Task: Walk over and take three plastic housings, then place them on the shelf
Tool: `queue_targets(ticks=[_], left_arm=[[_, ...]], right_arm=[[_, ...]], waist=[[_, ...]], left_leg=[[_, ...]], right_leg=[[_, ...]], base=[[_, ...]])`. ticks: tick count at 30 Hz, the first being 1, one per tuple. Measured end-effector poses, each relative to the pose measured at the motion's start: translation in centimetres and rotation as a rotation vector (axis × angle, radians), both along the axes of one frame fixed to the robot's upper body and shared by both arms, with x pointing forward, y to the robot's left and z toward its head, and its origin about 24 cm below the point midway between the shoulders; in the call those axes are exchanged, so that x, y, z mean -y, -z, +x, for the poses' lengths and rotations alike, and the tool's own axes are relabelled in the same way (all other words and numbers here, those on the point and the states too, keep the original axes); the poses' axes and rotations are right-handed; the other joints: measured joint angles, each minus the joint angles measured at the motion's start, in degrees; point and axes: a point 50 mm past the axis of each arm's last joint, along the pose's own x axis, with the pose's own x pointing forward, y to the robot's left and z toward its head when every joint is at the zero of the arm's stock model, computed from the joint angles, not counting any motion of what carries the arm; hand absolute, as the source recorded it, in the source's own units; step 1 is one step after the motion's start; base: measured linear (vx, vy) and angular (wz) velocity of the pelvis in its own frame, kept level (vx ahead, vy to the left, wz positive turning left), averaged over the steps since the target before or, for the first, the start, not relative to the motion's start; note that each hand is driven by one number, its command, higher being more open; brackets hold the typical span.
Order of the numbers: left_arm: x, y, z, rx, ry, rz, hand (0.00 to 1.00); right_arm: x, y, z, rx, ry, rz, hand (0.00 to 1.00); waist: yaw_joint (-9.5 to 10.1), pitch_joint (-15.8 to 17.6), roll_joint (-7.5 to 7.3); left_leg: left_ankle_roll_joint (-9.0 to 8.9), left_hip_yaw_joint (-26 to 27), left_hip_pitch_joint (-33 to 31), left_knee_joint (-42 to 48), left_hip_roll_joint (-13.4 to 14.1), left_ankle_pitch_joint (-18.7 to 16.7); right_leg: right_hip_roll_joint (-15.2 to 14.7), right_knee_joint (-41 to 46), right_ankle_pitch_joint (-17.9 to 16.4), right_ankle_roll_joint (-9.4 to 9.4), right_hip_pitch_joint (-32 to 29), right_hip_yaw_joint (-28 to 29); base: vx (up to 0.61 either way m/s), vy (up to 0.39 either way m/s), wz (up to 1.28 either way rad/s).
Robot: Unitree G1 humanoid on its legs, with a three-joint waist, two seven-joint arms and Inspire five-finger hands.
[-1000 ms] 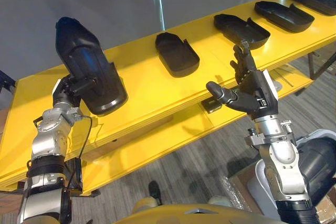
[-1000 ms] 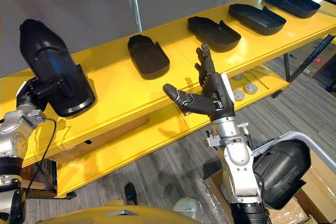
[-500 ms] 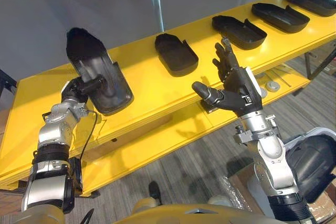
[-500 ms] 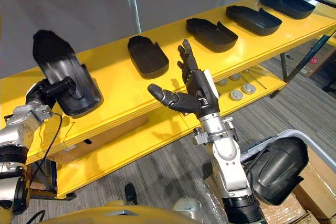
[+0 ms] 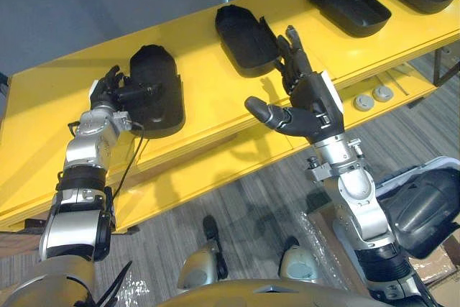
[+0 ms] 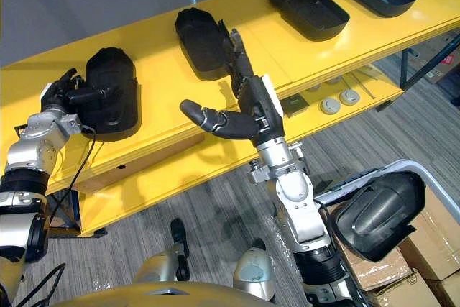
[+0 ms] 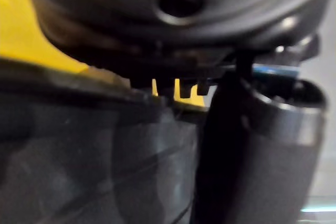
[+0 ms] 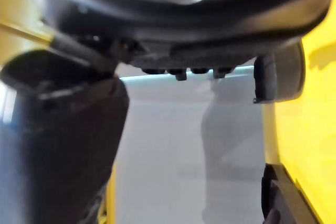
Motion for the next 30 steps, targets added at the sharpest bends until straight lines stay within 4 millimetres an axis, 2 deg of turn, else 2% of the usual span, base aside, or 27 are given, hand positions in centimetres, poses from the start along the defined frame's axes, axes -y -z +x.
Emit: queue_targets(ticks=[10, 15, 17, 19, 22, 24, 26, 30], left_arm=[[-0.6, -0.7, -0.1, 0.050, -0.121, 0.015, 1.00], [-1.1, -0.7, -0.4, 0.058, -0.220, 0.025, 1.00], [-1.5, -1.1, -0.6, 0.090, -0.248, 0.019, 1.00], [-1.8, -2.3, -1.0, 0.191, -0.261, 0.005, 1.00], [-0.9, -5.0, -2.1, 0.372, -0.202, -0.028, 1.00], [0.4, -6.9, -3.0, 0.501, -0.142, -0.035, 1.00], [1.0, -7.4, -3.5, 0.551, -0.114, -0.040, 1.00], [1.7, -6.9, -4.6, 0.562, -0.063, -0.040, 1.00]], right_arm=[[-0.1, -0.2, 0.0, 0.006, 0.013, 0.014, 1.00], [-0.7, -0.1, -0.3, 0.014, -0.013, 0.005, 1.00], [-1.1, -0.1, -0.4, 0.027, -0.031, 0.008, 1.00], [-1.4, -0.1, -0.6, 0.038, -0.052, 0.010, 1.00], [-2.0, 0.0, -0.7, 0.033, -0.088, 0.007, 1.00], [-3.3, 0.1, -0.9, 0.028, -0.141, 0.008, 1.00], [-4.5, -0.1, -1.0, 0.037, -0.198, 0.003, 1.00], [-6.4, -0.2, -1.3, 0.041, -0.284, 0.000, 1.00]], waist=[[-0.33, 1.3, -0.01], [0.12, 1.3, 0.02], [0.27, 1.3, 0.01], [0.79, 1.2, 0.04], [1.45, 0.9, -0.07], [2.56, -0.4, 0.01], [2.82, -1.6, 0.03], [4.04, -4.6, 0.21]], left_leg=[[0.14, 0.0, 0.2, -0.1, 0.0, 0.1], [0.28, 0.1, 2.5, -0.1, 0.0, 0.2], [-0.03, 0.1, 3.0, -0.2, 0.1, -0.2], [-0.28, 0.0, 3.4, -0.1, 0.2, -0.6], [-0.25, -0.4, 4.0, -0.2, 0.0, -0.8], [-0.04, -1.1, 4.1, -0.2, 0.0, -0.7], [-0.05, -1.8, 4.4, -0.2, -0.1, -0.7], [-0.33, -3.1, 5.0, -0.2, -0.3, -1.0]], right_leg=[[-0.2, 1.1, -0.6, -0.05, -0.3, 0.0], [-0.2, 0.8, -0.7, 0.19, 2.1, -0.2], [-0.1, 0.6, -0.8, 0.16, 2.9, -0.5], [0.1, 0.1, -0.8, 0.21, 3.6, -0.8], [0.1, -0.9, -0.6, 0.47, 5.1, -1.6], [0.1, -1.9, -0.4, 0.67, 6.1, -2.5], [0.2, -2.6, -0.4, 0.72, 7.3, -3.4], [0.3, -4.6, -0.2, 1.03, 9.7, -5.5]], base=[[0.00, 0.000, 0.00], [0.04, -0.042, -0.01], [0.01, -0.032, 0.02], [0.01, -0.012, 0.02], [0.03, -0.014, 0.09], [0.05, -0.018, 0.14], [0.05, -0.035, 0.19], [0.04, -0.038, 0.19]])
